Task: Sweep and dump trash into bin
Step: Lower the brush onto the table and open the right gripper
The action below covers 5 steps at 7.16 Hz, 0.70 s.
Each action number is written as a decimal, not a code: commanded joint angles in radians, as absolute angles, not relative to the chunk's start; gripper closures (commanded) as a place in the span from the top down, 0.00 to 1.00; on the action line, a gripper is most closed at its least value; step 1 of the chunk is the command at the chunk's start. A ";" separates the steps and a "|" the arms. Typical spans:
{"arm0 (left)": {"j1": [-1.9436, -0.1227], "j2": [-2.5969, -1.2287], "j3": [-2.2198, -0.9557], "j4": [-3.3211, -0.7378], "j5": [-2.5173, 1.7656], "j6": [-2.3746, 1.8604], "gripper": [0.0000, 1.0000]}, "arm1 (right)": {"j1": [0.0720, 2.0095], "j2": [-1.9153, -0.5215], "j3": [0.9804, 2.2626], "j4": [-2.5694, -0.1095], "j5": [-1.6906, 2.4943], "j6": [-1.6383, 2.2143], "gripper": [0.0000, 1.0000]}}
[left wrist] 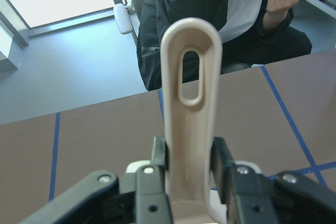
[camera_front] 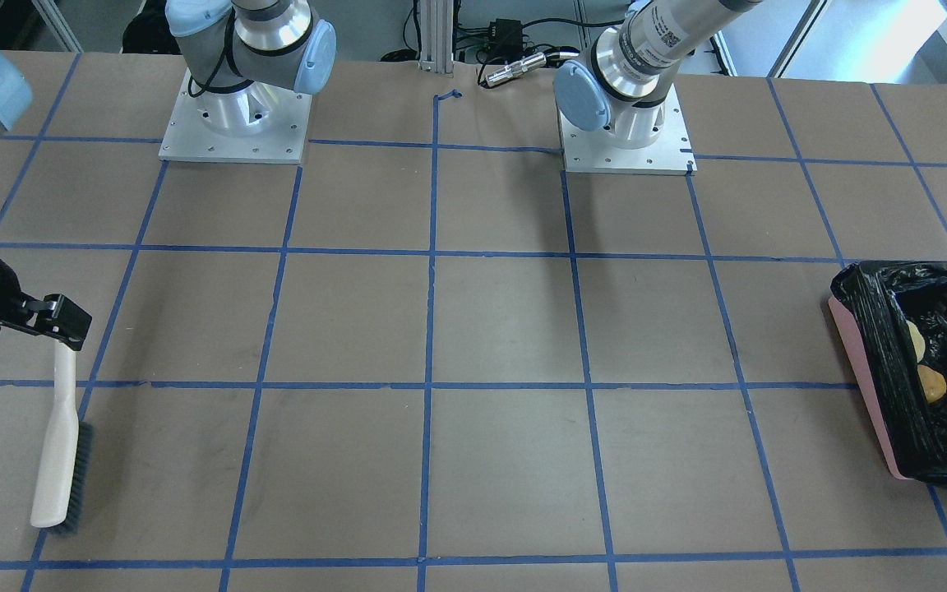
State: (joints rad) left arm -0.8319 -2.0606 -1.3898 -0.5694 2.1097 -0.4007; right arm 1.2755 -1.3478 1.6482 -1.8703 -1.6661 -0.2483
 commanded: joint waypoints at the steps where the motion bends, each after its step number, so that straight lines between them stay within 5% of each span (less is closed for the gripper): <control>1: -0.845 -2.063 -1.396 -0.551 2.111 -0.400 0.00 | 1.359 -1.431 1.635 -1.785 -1.646 -0.178 1.00; 5: -0.847 -2.048 -1.446 -0.419 2.131 -0.399 0.00 | 1.445 -1.532 1.637 -1.680 -1.575 -0.100 1.00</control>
